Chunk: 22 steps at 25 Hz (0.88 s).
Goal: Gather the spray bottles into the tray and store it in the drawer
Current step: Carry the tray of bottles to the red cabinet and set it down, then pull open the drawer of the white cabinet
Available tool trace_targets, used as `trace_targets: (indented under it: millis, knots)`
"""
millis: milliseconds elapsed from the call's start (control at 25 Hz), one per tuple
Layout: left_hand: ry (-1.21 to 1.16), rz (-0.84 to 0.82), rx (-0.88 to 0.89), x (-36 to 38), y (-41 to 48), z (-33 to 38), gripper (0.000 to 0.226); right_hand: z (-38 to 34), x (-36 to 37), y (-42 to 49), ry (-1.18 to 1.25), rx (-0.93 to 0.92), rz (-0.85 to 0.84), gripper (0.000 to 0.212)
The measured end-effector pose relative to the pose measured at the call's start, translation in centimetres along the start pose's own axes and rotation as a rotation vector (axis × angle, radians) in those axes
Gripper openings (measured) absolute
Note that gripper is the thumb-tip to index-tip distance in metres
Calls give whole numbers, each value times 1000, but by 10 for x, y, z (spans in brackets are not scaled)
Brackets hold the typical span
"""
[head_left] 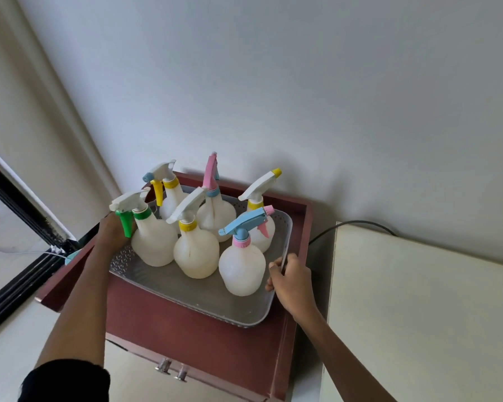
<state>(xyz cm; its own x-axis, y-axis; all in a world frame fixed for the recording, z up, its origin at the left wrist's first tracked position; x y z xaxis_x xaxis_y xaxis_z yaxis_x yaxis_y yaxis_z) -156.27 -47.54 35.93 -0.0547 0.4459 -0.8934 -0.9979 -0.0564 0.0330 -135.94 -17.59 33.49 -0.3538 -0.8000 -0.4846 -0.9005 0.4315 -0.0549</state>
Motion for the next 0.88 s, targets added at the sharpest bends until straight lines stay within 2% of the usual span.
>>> trace_targets:
  millis: [200,280,440,520,600,720,800,880]
  knots:
    - [-75,2,-65,3,4,-7,23,-2,-3,-1,31,23,-34,8]
    - [-168,128,-94,2,-8,-15,25,1,-7,-8,47,15,-9,12]
    - [-528,489,-286,3,-58,-51,32,2,-12,-24,-21,-79,88,19]
    - [-724,686,-218,6,-104,-44,23,5,-19,-37,35,-100,152,30]
    - [-880,768,-72,26,-176,-1,18,15,-32,-57,116,-117,230,29]
    - [-1114,604,209,66,-312,86,14,40,-66,-102,163,-214,373,17]
    - [-1198,400,222,107,-388,119,13,66,-93,-141,190,-262,512,16]
    - [-1328,140,142,150,-449,131,12,100,-116,-189,217,-285,648,19]
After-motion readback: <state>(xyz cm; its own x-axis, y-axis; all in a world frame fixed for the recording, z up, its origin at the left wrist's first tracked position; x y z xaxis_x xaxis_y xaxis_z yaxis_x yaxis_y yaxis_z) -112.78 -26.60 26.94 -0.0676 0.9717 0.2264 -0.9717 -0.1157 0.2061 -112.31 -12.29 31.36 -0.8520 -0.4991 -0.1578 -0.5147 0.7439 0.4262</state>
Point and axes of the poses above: each hand's wrist, its own y-axis towards the middle knuckle, its own x-axis out of the palm, z = x × y, the point moved 4 cm from there along y, towards the middle knuckle, and after that the axes turned 8 degrees about -x, right-handed, at the moved point
